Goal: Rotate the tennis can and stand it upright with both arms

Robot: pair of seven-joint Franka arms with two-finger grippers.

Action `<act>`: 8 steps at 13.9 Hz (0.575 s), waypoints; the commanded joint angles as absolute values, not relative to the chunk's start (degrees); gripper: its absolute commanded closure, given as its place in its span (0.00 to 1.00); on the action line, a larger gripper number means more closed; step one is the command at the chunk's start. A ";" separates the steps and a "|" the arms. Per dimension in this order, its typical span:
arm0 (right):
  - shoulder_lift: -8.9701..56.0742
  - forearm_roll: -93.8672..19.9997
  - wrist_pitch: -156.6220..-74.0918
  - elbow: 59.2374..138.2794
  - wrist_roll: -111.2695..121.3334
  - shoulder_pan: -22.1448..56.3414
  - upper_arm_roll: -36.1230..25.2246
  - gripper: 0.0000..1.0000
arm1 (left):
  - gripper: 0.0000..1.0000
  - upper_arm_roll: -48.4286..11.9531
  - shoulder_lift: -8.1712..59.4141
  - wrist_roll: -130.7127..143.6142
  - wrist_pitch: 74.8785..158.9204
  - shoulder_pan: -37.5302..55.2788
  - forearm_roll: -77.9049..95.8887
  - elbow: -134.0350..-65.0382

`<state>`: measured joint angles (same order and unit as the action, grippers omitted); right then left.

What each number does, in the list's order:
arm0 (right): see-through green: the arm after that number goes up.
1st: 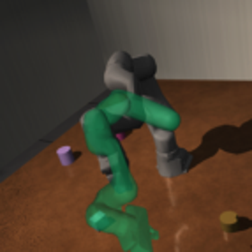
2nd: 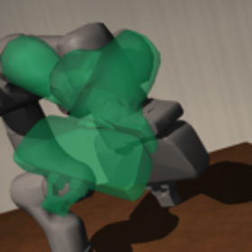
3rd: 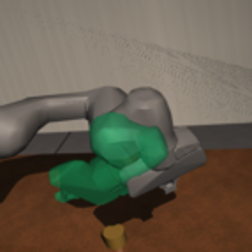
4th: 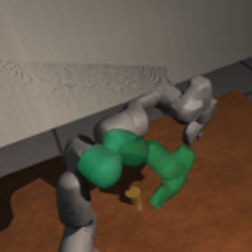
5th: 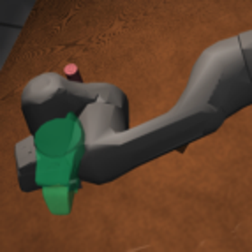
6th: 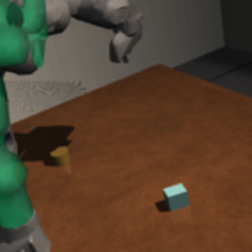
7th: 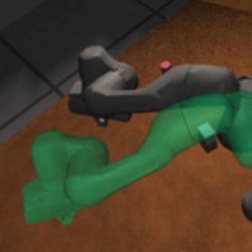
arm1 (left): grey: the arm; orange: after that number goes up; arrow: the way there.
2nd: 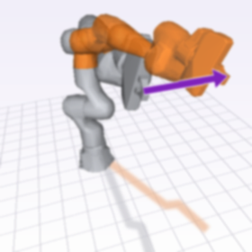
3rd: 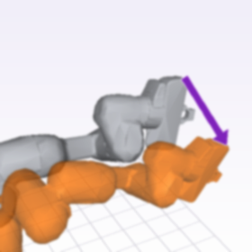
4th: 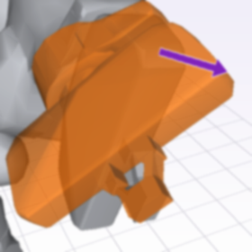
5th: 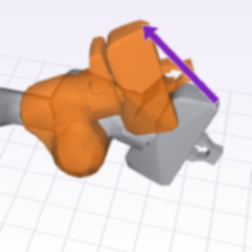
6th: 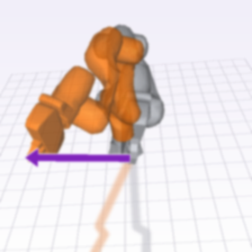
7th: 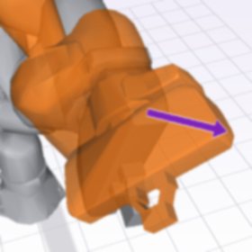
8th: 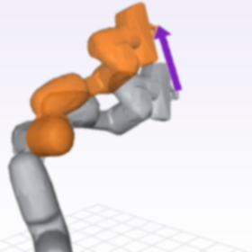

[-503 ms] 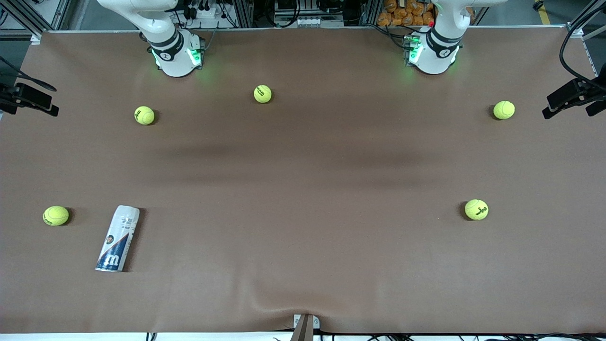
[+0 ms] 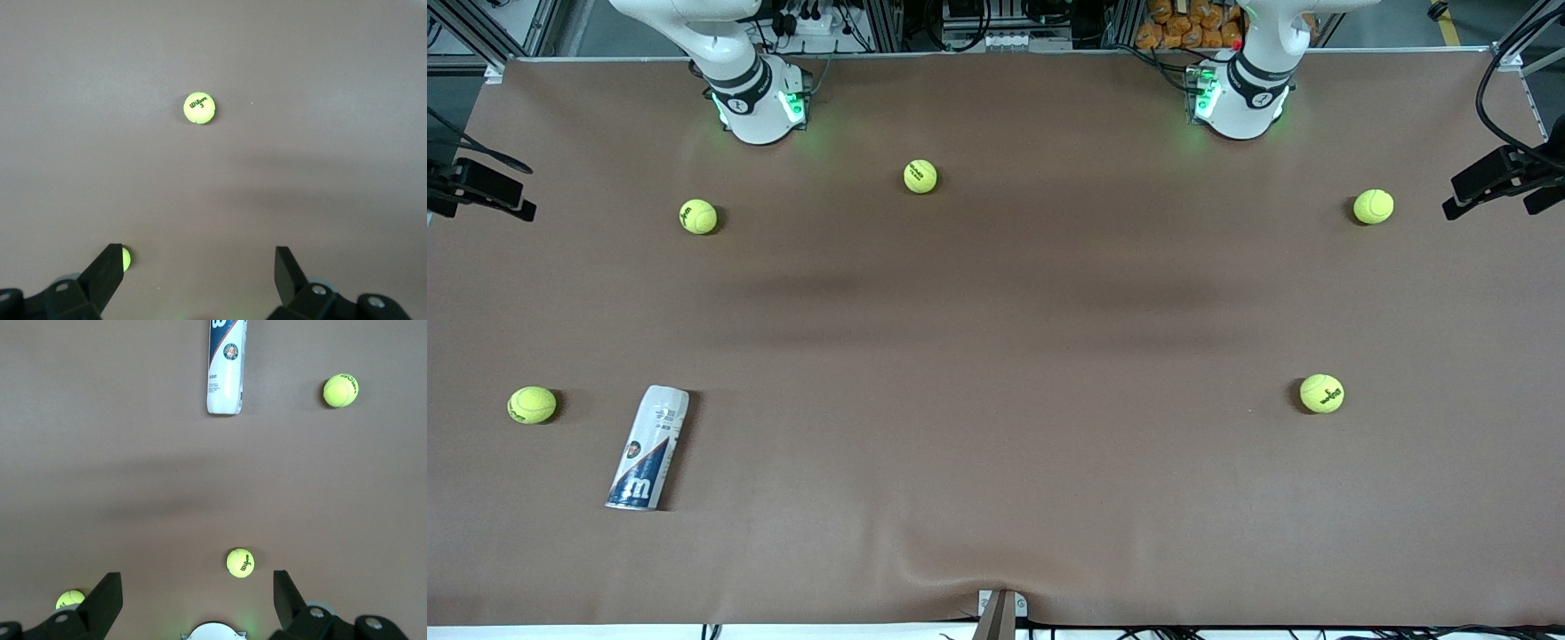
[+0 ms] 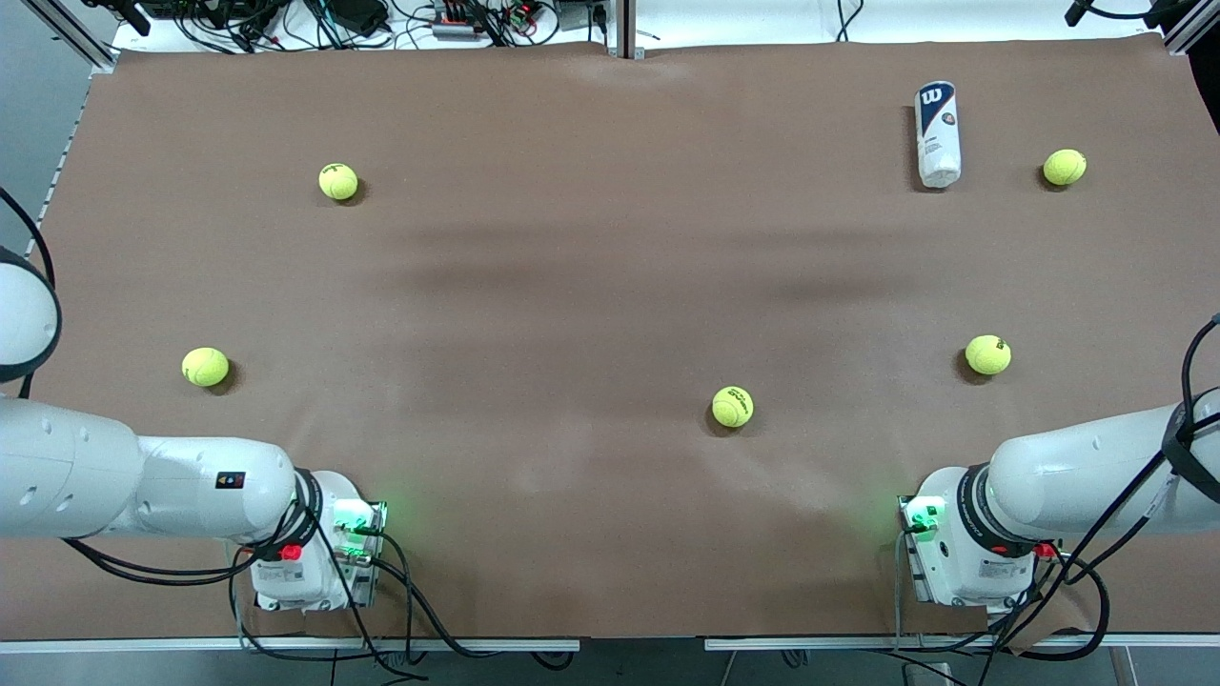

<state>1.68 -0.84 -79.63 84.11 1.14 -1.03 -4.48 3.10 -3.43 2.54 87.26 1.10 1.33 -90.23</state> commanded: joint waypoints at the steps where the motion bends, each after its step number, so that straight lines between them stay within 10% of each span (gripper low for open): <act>1: 5.69 0.00 -83.48 84.64 0.70 -2.81 -3.43 0.00 | 0.00 2.90 -3.25 2.64 86.40 0.79 1.14 -89.56; 8: 23.18 -0.96 -98.59 84.29 0.97 -4.39 -3.43 0.00 | 0.00 2.90 -3.25 2.64 86.48 0.79 1.14 -89.47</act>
